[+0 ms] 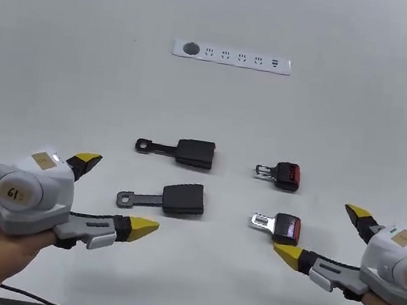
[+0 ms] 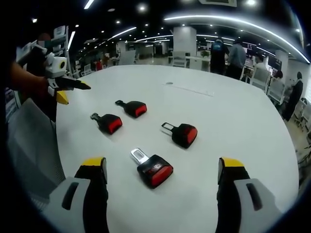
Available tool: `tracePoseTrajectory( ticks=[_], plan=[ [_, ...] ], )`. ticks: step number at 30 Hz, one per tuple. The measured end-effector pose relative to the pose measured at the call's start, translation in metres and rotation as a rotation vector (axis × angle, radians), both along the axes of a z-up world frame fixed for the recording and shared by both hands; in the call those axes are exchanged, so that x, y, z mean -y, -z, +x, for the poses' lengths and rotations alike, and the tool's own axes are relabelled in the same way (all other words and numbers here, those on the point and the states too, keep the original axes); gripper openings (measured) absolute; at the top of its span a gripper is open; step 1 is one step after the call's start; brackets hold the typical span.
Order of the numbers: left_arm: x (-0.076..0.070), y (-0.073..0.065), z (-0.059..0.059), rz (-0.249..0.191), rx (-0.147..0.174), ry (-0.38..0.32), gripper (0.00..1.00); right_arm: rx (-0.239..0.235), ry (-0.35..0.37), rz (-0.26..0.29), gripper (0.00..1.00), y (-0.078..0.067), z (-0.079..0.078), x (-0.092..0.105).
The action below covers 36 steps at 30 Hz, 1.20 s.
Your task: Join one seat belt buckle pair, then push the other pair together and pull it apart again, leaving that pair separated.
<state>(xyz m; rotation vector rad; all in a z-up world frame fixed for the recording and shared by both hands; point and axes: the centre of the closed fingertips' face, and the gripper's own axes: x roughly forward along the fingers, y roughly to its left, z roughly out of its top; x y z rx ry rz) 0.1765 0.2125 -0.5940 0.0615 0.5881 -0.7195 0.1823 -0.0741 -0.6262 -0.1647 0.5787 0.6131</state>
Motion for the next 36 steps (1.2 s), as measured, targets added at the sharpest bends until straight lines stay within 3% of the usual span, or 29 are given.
tracePoseTrajectory(
  ticks=[4,9,12,23,27,36],
  plan=[
    [0.006,0.008,-0.005,0.07,-0.001,0.103,0.96,-0.025,-0.04,-0.007,0.94,0.005,-0.002,-0.003],
    [0.015,0.01,-0.005,0.109,0.009,0.191,0.93,-0.049,-0.112,-0.027,0.93,0.011,-0.002,-0.006],
    [0.018,0.017,-0.009,0.137,-0.011,0.259,0.92,-0.07,-0.159,-0.034,0.93,0.014,-0.002,-0.011],
    [0.035,0.023,0.002,0.19,-0.001,0.38,0.81,-0.129,-0.251,-0.052,0.89,0.028,0.001,-0.011],
    [0.04,0.025,0.008,0.19,-0.009,0.389,0.8,-0.138,-0.277,-0.055,0.85,0.03,0.004,-0.013],
    [0.048,0.047,0.016,0.216,-0.03,0.435,0.76,-0.176,-0.346,-0.091,0.8,0.044,0.005,-0.012]
  ],
)
